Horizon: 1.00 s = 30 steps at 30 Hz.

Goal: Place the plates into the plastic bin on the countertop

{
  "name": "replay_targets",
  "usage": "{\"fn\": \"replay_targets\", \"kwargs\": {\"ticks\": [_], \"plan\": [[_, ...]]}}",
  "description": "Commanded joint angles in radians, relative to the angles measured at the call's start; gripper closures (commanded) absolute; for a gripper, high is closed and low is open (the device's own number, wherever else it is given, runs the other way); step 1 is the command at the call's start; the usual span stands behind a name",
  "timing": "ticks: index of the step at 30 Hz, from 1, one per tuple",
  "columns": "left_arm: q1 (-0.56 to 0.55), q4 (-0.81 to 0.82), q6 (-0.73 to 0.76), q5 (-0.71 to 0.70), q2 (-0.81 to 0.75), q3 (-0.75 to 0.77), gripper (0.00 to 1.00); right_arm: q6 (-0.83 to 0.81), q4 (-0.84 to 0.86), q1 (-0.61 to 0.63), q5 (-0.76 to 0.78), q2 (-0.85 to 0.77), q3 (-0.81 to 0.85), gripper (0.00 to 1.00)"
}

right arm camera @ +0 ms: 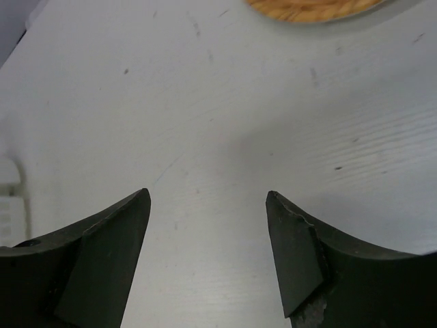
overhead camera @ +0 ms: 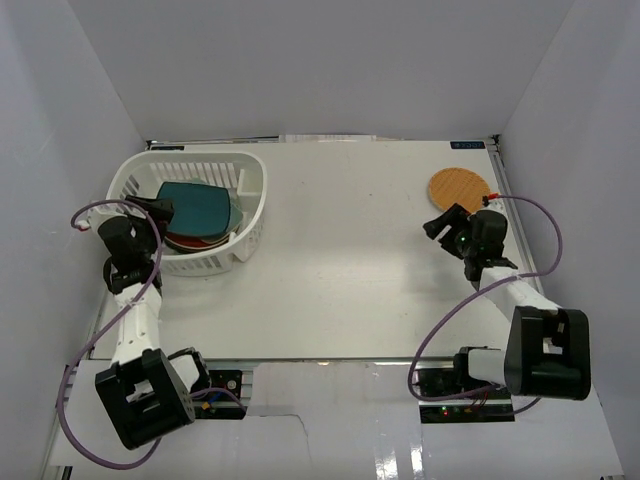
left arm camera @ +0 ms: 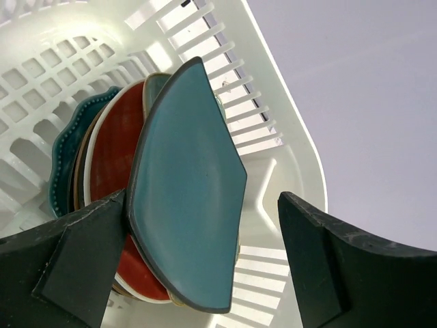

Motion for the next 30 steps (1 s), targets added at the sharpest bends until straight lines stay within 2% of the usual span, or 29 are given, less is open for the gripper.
{"fn": "replay_targets", "kwargs": {"ticks": [1, 3, 5, 6, 8, 10, 13, 16, 20, 22, 25, 26, 27, 28, 29, 30], "plan": [[0.007, -0.066, 0.068, -0.039, -0.056, 0.068, 0.02, 0.071, 0.140, -0.116, 0.086, 0.080, 0.057, 0.27], [-0.011, -0.073, 0.092, -0.011, -0.045, 0.100, 0.02, 0.139, 0.192, -0.160, 0.093, 0.126, 0.061, 0.34], [-0.075, -0.074, 0.161, 0.062, -0.019, 0.173, 0.02, 0.191, 0.265, -0.224, 0.062, 0.204, 0.061, 0.36], [-0.115, -0.105, 0.242, 0.044, -0.015, 0.209, 0.02, 0.237, 0.293, -0.247, 0.060, 0.262, 0.064, 0.36], [-0.234, -0.152, 0.316, -0.005, -0.021, 0.296, 0.02, 0.266, 0.329, -0.258, 0.063, 0.331, 0.087, 0.34], [-0.301, -0.208, 0.371, -0.040, -0.036, 0.354, 0.02, 0.297, 0.336, -0.267, 0.054, 0.436, 0.150, 0.32], [-0.361, -0.249, 0.399, -0.077, -0.073, 0.375, 0.02, 0.357, 0.387, -0.270, 0.042, 0.563, 0.213, 0.30], [-0.428, -0.260, 0.407, -0.103, -0.108, 0.359, 0.02, 0.432, 0.459, -0.270, 0.008, 0.675, 0.260, 0.34], [-0.436, -0.274, 0.391, -0.256, -0.153, 0.347, 0.02, 0.484, 0.517, -0.270, 0.005, 0.756, 0.294, 0.39], [-0.436, -0.266, 0.378, -0.264, -0.169, 0.335, 0.02, 0.490, 0.511, -0.270, 0.007, 0.789, 0.316, 0.42], [-0.436, -0.240, 0.370, -0.254, -0.168, 0.318, 0.02, 0.512, 0.528, -0.270, 0.002, 0.819, 0.321, 0.53], [-0.436, -0.234, 0.370, -0.251, -0.162, 0.318, 0.02, 0.510, 0.540, -0.270, -0.001, 0.824, 0.319, 0.65], [-0.436, -0.234, 0.370, -0.247, -0.157, 0.321, 0.02, 0.507, 0.545, -0.270, -0.001, 0.822, 0.314, 0.71], [-0.436, -0.231, 0.370, -0.238, -0.154, 0.329, 0.02, 0.506, 0.553, -0.269, -0.002, 0.819, 0.311, 0.86], [-0.436, -0.226, 0.370, -0.229, -0.148, 0.330, 0.02, 0.503, 0.577, -0.269, -0.016, 0.815, 0.298, 0.92], [-0.436, -0.203, 0.371, -0.185, -0.145, 0.329, 0.02, 0.501, 0.598, -0.269, -0.033, 0.797, 0.288, 0.92]]}}
